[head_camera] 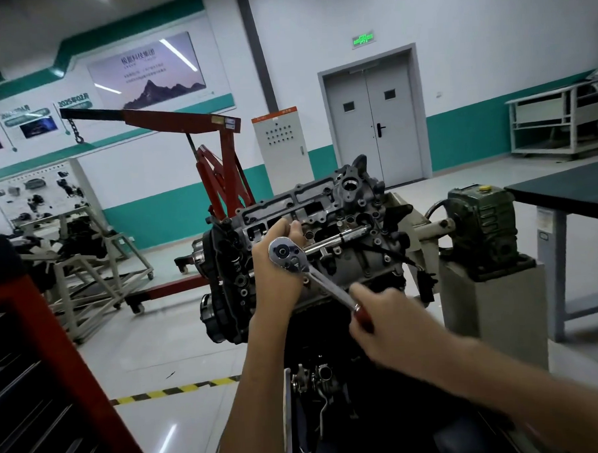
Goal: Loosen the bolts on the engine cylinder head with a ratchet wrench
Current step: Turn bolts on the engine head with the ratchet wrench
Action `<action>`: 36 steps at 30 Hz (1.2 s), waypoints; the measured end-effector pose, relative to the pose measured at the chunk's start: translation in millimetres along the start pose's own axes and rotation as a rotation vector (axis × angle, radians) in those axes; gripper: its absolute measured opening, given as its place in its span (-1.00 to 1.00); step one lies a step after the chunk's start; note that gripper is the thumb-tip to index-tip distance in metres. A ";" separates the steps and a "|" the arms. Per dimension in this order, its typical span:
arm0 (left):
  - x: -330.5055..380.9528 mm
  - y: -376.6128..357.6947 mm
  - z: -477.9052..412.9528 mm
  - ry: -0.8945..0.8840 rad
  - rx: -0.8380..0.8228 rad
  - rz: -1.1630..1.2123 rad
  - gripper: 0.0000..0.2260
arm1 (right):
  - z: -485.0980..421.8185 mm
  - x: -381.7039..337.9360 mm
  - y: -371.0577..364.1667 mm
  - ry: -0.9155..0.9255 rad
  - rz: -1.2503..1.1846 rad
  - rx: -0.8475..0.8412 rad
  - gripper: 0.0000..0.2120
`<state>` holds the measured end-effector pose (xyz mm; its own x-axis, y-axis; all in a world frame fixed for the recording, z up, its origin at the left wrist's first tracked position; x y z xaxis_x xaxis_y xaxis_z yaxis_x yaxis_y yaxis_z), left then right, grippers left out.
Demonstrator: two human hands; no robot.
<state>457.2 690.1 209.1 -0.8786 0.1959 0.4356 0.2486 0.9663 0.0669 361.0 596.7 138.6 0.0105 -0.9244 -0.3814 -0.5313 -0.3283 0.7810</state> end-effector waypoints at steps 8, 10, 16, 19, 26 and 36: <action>10.9 -11.4 -7.0 -0.094 -0.223 -0.150 -0.65 | -70.6 15.3 105.6 0.205 0.561 0.228 -0.81; 5.0 -6.0 -1.5 -0.057 -0.107 -0.120 -0.64 | -57.9 19.2 84.9 0.124 0.496 0.194 -0.79; -1.4 -8.9 -0.1 0.009 0.133 -0.024 -0.62 | 7.1 3.0 -14.8 -0.134 -0.154 0.069 -0.86; -6.0 -20.5 0.8 0.036 0.076 0.038 -0.67 | 16.6 -4.1 -39.2 -0.167 -0.442 0.027 -0.79; -5.3 -10.0 -3.2 -0.040 -0.153 -0.118 -0.64 | -24.0 23.5 35.0 0.127 0.235 -0.014 -0.90; -4.0 0.8 4.7 0.008 0.053 -0.026 -0.62 | -26.0 16.7 41.3 0.016 0.292 0.140 -0.88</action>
<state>458.9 690.9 203.2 -0.8812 0.1696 0.4412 0.2038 0.9785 0.0309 361.2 562.6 177.4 -0.1466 -0.9789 -0.1422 -0.6249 -0.0198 0.7804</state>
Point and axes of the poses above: each hand's wrist, its own z-axis away from the middle knuckle, its own y-axis out of the back of the hand, x = y × z, the point moved 8 cm from there along -z, towards the middle knuckle, and after that the axes turned 10 degrees about -y, right-handed, at the moved point
